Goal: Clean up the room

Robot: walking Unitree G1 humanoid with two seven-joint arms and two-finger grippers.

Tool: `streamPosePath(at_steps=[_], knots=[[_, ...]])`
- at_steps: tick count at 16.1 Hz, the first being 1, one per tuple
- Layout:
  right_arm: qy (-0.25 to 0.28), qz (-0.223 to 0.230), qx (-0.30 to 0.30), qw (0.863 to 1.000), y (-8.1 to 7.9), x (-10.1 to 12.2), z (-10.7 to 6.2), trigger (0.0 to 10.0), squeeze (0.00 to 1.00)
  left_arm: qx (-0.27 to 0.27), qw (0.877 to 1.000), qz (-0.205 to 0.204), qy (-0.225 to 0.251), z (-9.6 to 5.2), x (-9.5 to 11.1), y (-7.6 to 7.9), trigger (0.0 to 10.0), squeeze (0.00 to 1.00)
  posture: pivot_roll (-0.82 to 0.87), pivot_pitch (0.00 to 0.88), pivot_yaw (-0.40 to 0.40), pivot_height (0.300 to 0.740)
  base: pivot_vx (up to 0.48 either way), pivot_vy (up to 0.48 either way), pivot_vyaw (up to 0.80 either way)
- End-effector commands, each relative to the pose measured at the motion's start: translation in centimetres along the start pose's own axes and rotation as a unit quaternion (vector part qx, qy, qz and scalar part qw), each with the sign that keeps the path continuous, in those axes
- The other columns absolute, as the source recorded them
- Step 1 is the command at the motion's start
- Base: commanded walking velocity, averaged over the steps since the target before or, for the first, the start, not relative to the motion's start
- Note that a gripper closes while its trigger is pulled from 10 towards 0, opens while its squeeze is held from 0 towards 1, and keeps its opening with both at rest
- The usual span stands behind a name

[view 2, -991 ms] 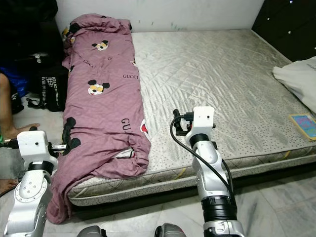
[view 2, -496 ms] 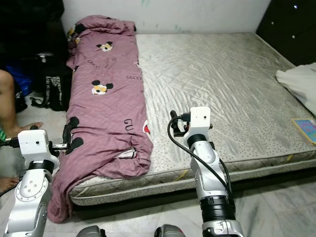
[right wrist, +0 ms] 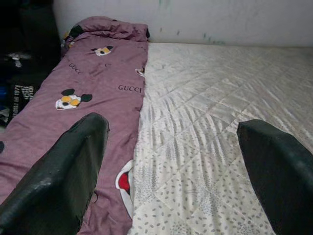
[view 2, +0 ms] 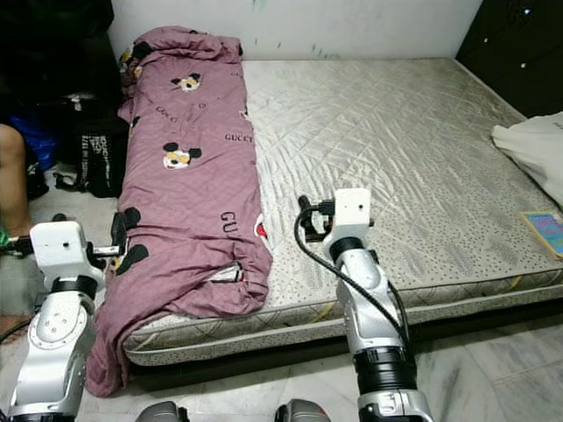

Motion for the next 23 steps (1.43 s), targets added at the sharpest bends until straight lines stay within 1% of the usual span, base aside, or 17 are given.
streamPosePath(at_steps=[1, 3, 6, 8, 16, 18, 22, 23], knots=[[0.018, -0.002, -0.002, 1.000, 0.1, 1.1, 0.2, 10.0, 0.00, 0.004, 1.000, 0.001, -0.004, 0.1, -0.1, 0.0, 10.0, 0.00, -0.09, 0.000, -0.048, 0.678, 0.000, 0.000, 0.00], [0.024, 0.001, 0.002, 1.000, -0.2, 1.3, 0.4, 10.0, 0.00, 0.006, 1.000, -0.002, 0.001, 0.2, 0.1, 0.1, 10.0, 0.00, -0.09, 0.000, -0.051, 0.653, 0.000, 0.000, 0.00], [0.026, 0.002, 0.008, 1.000, -0.6, 1.4, 0.6, 10.0, 0.00, 0.010, 1.000, -0.001, 0.006, 0.4, 0.3, 0.1, 10.0, 0.00, -0.09, 0.000, -0.052, 0.653, 0.000, 0.000, 0.00], [0.024, 0.001, 0.010, 1.000, -0.8, 1.3, 0.6, 10.0, 0.00, 0.008, 1.000, -0.007, 0.004, 0.4, 0.3, 0.2, 10.0, 0.00, -0.08, 0.000, -0.054, 0.653, 0.000, 0.000, 0.00], [0.019, -0.004, 0.017, 1.000, -0.8, 1.0, 0.8, 10.0, 0.00, 0.009, 1.000, -0.007, 0.002, 0.5, 0.2, 0.4, 10.0, 0.00, -0.08, 0.000, -0.064, 0.653, 0.000, 0.000, 0.00], [0.021, -0.015, 0.025, 0.999, -1.1, 1.1, 0.8, 10.0, 0.00, 0.010, 1.000, -0.009, 0.001, 0.5, 0.1, 0.4, 10.0, 0.00, -0.08, 0.000, -0.066, 0.653, 0.000, 0.000, 0.00], [0.028, -0.023, 0.034, 0.999, -1.5, 1.3, 0.8, 10.0, 0.00, -0.008, 1.000, -0.020, 0.004, 0.6, 0.2, 1.0, 10.0, 0.00, -0.09, 0.000, -0.066, 0.653, 0.000, 0.000, 0.00], [0.029, -0.022, 0.037, 0.999, -1.5, 1.3, 0.8, 10.0, 0.00, -0.010, 1.000, -0.021, 0.004, 0.6, 0.2, 1.0, 10.0, 0.00, -0.09, 0.000, -0.066, 0.653, 0.285, 0.000, 0.00]])
Point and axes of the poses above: a point about 5 cm out from each wrist's last joint towards the gripper, its own z axis pointing out of the wrist towards the gripper, its own x axis along the axis of the wrist's last joint, y = z × x, the point moved 5 cm from there along z, pointing out of the wrist towards the gripper, and after that the axes turned 9 degrees about -z, right-handed, at the moved point
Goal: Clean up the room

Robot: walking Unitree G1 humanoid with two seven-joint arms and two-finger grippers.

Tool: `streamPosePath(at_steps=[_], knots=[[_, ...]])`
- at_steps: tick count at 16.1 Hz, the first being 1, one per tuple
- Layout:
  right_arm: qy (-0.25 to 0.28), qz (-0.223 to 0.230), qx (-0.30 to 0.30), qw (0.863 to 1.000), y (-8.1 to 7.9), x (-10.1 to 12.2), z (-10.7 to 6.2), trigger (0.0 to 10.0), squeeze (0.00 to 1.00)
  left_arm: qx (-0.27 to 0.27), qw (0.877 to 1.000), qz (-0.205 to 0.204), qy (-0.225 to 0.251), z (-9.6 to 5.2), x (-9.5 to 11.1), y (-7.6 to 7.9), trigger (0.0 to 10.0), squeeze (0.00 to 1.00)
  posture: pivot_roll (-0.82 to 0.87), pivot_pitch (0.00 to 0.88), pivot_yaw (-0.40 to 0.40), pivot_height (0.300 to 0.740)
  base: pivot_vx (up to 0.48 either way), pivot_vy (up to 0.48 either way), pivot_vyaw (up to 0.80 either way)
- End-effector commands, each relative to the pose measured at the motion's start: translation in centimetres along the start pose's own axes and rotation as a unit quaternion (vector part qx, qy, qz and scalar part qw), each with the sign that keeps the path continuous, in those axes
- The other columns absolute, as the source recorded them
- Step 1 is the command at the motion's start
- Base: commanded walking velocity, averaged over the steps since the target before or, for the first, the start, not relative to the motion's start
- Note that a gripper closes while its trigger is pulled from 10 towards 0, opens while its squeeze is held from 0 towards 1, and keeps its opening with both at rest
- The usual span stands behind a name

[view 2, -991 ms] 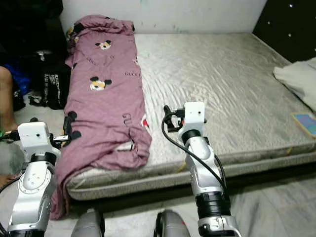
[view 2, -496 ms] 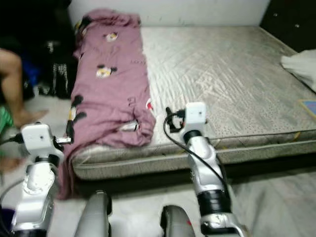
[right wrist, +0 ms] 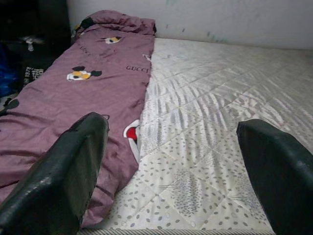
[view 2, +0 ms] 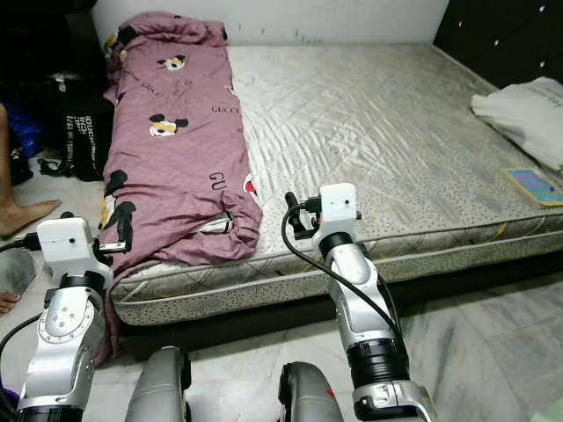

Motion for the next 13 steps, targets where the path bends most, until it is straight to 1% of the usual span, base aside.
streamPosePath(at_steps=[1, 5, 10, 13], knots=[[0.017, -0.005, 0.007, 1.000, 0.00, 0.88, 0.22, 10.0, 0.00, -0.007, 1.000, -0.001, 0.008, 0.19, 0.44, 0.32, 10.0, 0.00, -0.09, 0.000, -0.066, 0.653, 0.000, 0.000, 0.00], [0.021, -0.005, 0.014, 1.000, -0.22, 0.95, 0.21, 10.0, 0.00, -0.010, 1.000, -0.007, 0.006, 0.17, 0.35, 0.40, 10.0, 0.00, -0.09, 0.000, -0.068, 0.653, 0.266, 0.000, 0.67], [0.015, -0.004, 0.011, 1.000, -0.12, 0.73, 0.29, 10.0, 0.00, -0.015, 1.000, -0.011, 0.001, 0.22, 0.22, 0.53, 10.0, 0.00, -0.09, 0.000, -0.066, 0.653, 0.283, 0.000, 0.00], [0.013, -0.005, 0.009, 1.000, -0.05, 0.62, 0.32, 10.0, 0.00, -0.014, 1.000, -0.012, -0.006, 0.26, 0.00, 0.56, 10.0, 0.00, -0.09, 0.000, -0.066, 0.653, 0.000, 0.000, 0.00]])
Point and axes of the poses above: a point about 5 cm out from each wrist's last joint towards the gripper, its own z axis pointing out of the wrist towards the gripper, its own x axis along the axis of the wrist's last joint, y = z × x, the point moved 5 cm from there along z, pointing out of the wrist towards the gripper, and after that the axes turned 9 degrees about -z, right-handed, at the moved point
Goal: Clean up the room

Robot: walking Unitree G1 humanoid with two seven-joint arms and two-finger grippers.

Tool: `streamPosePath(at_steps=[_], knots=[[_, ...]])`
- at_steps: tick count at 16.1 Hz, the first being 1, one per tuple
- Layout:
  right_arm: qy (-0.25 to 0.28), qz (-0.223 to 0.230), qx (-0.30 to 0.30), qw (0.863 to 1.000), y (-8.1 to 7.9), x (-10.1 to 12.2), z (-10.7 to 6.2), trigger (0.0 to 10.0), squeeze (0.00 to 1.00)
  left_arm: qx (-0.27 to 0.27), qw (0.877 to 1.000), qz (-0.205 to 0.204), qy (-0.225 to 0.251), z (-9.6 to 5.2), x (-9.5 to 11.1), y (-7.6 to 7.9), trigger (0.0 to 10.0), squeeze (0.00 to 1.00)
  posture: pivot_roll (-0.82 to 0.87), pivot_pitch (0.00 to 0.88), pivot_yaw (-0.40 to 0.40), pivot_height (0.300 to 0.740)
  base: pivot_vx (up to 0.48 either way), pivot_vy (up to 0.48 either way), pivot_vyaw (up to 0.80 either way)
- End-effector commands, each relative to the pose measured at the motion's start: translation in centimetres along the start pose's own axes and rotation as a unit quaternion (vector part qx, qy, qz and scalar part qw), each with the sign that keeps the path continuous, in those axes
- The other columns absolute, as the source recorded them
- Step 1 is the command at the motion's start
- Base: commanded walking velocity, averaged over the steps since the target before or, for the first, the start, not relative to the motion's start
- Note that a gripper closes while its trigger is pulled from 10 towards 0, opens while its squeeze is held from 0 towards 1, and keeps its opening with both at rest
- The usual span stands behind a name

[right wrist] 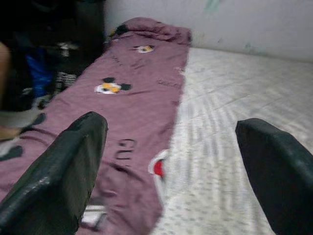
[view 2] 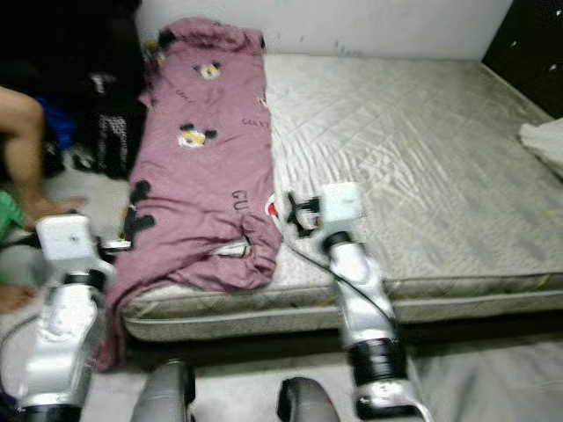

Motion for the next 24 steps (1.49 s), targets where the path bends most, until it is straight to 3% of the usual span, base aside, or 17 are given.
streamPosePath(at_steps=[1, 3, 10, 19, 24], knots=[[-0.008, -0.007, -0.017, 1.000, 1.25, -0.33, -0.17, 10.0, 0.00, -0.009, 1.000, -0.002, -0.005, 0.09, -0.19, 0.69, 10.0, 0.00, -0.09, 0.000, -0.066, 0.653, 0.000, 0.000, 0.00], [-0.011, -0.001, -0.021, 1.000, 1.40, -0.48, -0.15, 10.0, 0.00, -0.010, 1.000, -0.005, -0.007, 0.16, -0.25, 0.72, 10.0, 0.00, -0.09, 0.000, -0.066, 0.653, 0.000, 0.000, 0.00], [-0.013, 0.002, -0.023, 1.000, 1.53, -0.56, -0.14, 10.0, 0.00, -0.005, 1.000, -0.003, -0.005, 0.42, -0.13, 0.76, 10.0, 0.00, -0.09, 0.000, -0.069, 0.568, 0.000, 0.000, 0.00], [-0.017, -0.001, -0.023, 1.000, 1.67, -0.75, -0.03, 10.0, 0.00, 0.023, 1.000, 0.011, 0.004, 0.51, 0.12, 0.03, 10.0, 0.00, -0.09, 0.000, -0.074, 0.568, 0.000, 0.000, 0.00], [-0.016, -0.008, -0.018, 1.000, 1.50, -0.74, 0.02, 10.0, 0.00, 0.001, 1.000, 0.000, 0.011, 0.44, 0.33, 0.52, 10.0, 0.00, -0.09, 0.000, -0.078, 0.568, 0.245, 0.000, 0.00]])
Point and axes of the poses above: a point about 5 cm out from each wrist's last joint towards the gripper, its own z axis pointing out of the wrist towards the gripper, its own x axis along the axis of the wrist's last joint, y = z × x, the point moved 5 cm from there along z, pointing out of the wrist towards the gripper, and after that the axes turned 9 degrees about -z, right-handed, at the moved point
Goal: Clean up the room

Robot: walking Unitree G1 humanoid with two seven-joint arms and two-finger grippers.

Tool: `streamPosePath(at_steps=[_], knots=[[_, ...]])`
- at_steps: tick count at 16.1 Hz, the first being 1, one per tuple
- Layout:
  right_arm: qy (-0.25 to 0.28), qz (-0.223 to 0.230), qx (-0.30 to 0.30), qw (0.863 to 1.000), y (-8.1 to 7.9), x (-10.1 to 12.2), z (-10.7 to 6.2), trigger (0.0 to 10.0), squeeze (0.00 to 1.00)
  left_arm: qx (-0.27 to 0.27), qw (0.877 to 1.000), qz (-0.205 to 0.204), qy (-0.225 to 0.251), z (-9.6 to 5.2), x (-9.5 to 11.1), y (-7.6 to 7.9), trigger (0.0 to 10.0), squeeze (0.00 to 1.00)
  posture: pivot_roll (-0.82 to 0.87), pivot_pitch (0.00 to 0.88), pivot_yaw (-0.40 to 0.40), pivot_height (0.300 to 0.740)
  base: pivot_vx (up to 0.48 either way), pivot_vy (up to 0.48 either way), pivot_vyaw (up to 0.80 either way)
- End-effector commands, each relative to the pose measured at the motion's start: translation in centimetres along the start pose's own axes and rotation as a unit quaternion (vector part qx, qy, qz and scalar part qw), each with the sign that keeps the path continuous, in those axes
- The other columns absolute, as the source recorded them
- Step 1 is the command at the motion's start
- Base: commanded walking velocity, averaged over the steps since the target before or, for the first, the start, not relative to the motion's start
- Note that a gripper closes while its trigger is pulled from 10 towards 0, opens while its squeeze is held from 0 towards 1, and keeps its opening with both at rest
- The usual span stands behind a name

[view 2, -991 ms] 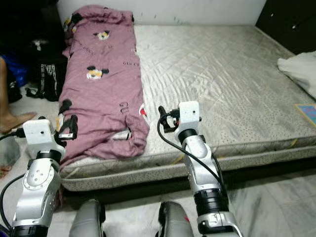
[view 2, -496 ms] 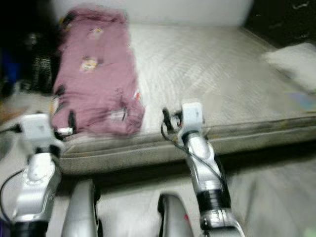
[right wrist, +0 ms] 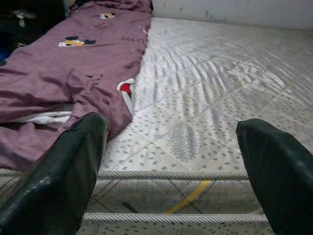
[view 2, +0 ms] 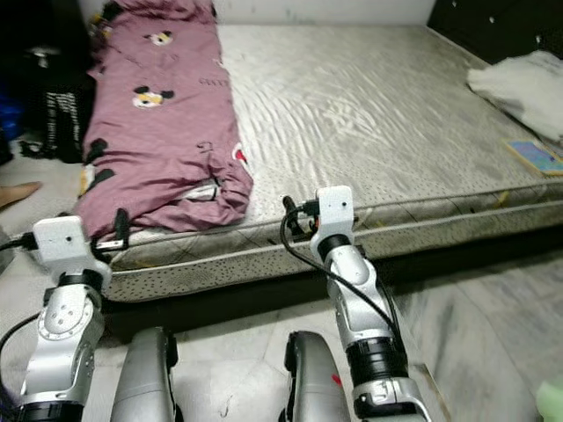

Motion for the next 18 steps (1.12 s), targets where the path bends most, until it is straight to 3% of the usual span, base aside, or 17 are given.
streamPosePath(at_steps=[1, 6, 10, 18], knots=[[0.013, -0.007, 0.003, 1.000, 0.06, 0.85, 0.30, 10.0, 0.00, -0.007, 1.000, -0.002, 0.010, 0.18, 0.55, 0.39, 10.0, 0.00, -0.09, 0.000, -0.078, 0.568, 0.480, 0.000, 0.00], [0.018, -0.010, 0.007, 1.000, -0.10, 0.98, 0.33, 10.0, 0.00, -0.011, 1.000, -0.003, 0.009, 0.24, 0.48, 0.55, 10.0, 0.00, -0.09, 0.000, -0.078, 0.568, 0.480, 0.000, 0.00], [0.018, -0.005, 0.008, 1.000, -0.10, 0.96, 0.35, 10.0, 0.00, -0.007, 1.000, -0.006, 0.003, 0.24, 0.24, 0.55, 10.0, 0.00, -0.09, 0.000, -0.080, 0.534, 0.340, 0.000, 0.00], [0.018, -0.002, 0.009, 1.000, -0.07, 0.90, 0.33, 10.0, 0.00, 0.004, 1.000, -0.009, -0.003, 0.61, 0.06, 0.45, 10.0, 0.00, -0.09, 0.000, -0.079, 0.529, 0.000, 0.000, 0.00]])
Point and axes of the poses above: a point about 5 cm out from each wrist's last joint towards the gripper, its own z axis pointing out of the wrist towards the gripper, its own x axis along the axis of the wrist's last joint, y = z × x, the point moved 5 cm from there along z, pointing out of the wrist towards the gripper, and after that the axes turned 9 degrees about -z, right-handed, at the moved point
